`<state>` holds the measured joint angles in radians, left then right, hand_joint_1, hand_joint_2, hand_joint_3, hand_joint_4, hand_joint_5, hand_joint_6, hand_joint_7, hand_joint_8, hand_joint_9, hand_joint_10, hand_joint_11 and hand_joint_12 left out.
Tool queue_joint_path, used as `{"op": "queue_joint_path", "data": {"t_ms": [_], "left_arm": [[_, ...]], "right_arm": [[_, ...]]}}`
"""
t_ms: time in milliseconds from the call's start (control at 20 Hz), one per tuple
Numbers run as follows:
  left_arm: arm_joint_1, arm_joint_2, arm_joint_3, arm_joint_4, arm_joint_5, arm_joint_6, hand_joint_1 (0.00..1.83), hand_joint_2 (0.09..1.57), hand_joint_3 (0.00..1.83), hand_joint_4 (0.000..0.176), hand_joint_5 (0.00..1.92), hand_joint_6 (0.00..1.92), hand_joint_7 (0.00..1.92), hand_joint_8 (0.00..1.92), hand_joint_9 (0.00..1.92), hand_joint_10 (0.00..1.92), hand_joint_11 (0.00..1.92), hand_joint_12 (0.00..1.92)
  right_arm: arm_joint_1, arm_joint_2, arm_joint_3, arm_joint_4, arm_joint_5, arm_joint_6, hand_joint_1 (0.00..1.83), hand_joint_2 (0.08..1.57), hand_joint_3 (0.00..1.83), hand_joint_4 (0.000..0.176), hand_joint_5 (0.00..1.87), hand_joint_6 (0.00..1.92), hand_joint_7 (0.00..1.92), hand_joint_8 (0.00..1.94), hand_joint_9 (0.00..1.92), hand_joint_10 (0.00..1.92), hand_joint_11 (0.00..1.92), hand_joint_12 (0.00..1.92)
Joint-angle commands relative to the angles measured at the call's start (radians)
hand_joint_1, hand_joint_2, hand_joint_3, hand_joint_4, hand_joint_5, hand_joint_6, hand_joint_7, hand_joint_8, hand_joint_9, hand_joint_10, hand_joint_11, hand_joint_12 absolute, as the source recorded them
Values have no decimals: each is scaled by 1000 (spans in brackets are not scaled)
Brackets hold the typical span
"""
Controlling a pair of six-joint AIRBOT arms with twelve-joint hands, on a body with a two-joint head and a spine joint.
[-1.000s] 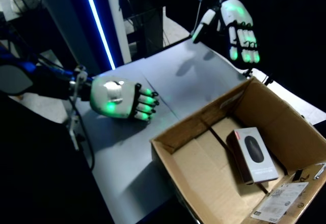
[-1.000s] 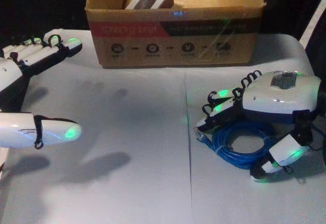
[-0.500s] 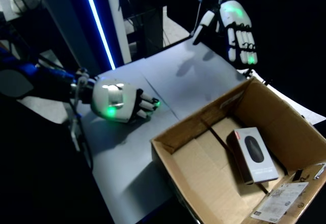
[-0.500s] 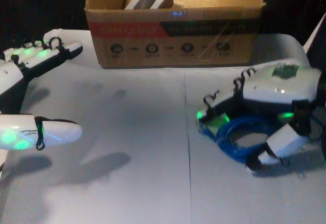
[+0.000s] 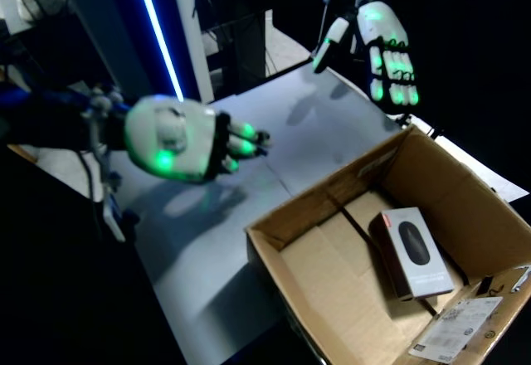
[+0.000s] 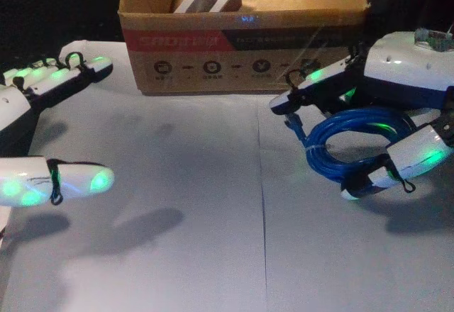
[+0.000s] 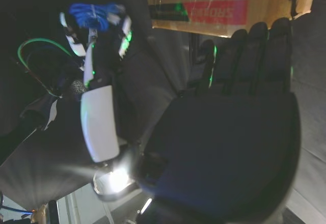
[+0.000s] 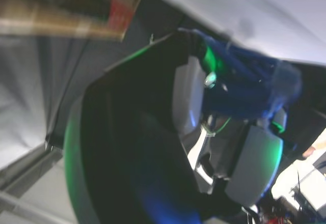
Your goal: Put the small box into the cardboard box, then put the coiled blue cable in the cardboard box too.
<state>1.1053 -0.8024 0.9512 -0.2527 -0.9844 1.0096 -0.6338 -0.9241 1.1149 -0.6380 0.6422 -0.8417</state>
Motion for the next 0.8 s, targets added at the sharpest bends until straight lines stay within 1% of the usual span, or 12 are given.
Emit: {"op": "queue_joint_path", "data": {"t_ms": [0,50,100,200,250,300,400,450,550,600,650,750], "left_arm": [[-1,-2,3,4,-120,-8,315,933,0,176,26,1,0,0,0,0,61,22],[-1,-3,3,4,-120,-9,291,930,0,176,35,4,12,4,2,1,94,35],[-1,-4,3,4,-120,-9,292,928,0,176,39,5,12,4,0,0,91,33],[-1,-7,5,4,-122,-10,262,926,0,176,6,0,5,0,0,0,84,26],[-1,-9,5,4,-121,-10,264,927,0,176,0,0,1,0,0,0,77,22],[-1,-10,6,4,-121,-11,271,930,1,176,0,0,0,0,0,0,66,17],[-1,-13,9,4,-121,-15,271,935,3,176,11,4,0,0,0,0,63,16],[-1,-14,11,4,-121,-20,269,938,3,176,17,6,0,0,0,0,61,14],[-1,-19,14,4,-120,-23,245,944,4,176,26,6,5,2,2,0,72,19],[-1,-20,15,4,-119,-24,240,944,4,176,32,7,12,4,9,4,78,21],[-1,-21,16,5,-117,-24,212,957,7,176,24,2,26,7,27,8,89,25],[-1,-24,19,5,-114,-25,207,960,5,176,25,2,37,8,42,11,105,31]], "right_arm": [[28,8,-4,61,147,4,1539,1301,14,0,1048,1921,1325,1941,1577,1921,1691,1921],[35,14,-6,78,177,4,1529,1295,9,0,1030,1921,1315,1941,1564,1921,1680,1921],[40,17,-6,95,202,4,1595,1293,7,0,1066,1921,1362,1941,1630,1921,1745,1921],[52,20,-6,147,245,-32,1613,1303,8,0,1027,1921,1415,1941,1703,1921,1795,1921],[62,19,-6,174,257,-63,1481,1264,0,0,971,1783,1424,1941,1698,1921,1795,1921],[78,19,-6,191,259,-91,1392,1212,0,0,1016,1881,1451,1941,1694,1921,1809,1921],[106,12,-4,233,259,-164,1528,1212,0,0,1042,1921,1406,1941,1656,1921,1801,1921],[127,6,0,241,258,-188,1569,1227,0,0,1100,1921,1400,1941,1657,1921,1801,1921],[172,-15,28,247,258,-188,1519,1222,0,0,1186,1921,1447,1941,1678,1921,1805,1921],[191,-27,45,254,257,-188,1551,1191,0,0,1191,1921,1453,1941,1673,1921,1783,1921],[214,-42,68,266,250,-188,1610,1229,0,0,1222,1921,1484,1941,1692,1921,1748,1921],[253,-71,110,288,229,-188,1643,1197,0,0,1218,1921,1499,1941,1711,1921,1739,1921]]}}
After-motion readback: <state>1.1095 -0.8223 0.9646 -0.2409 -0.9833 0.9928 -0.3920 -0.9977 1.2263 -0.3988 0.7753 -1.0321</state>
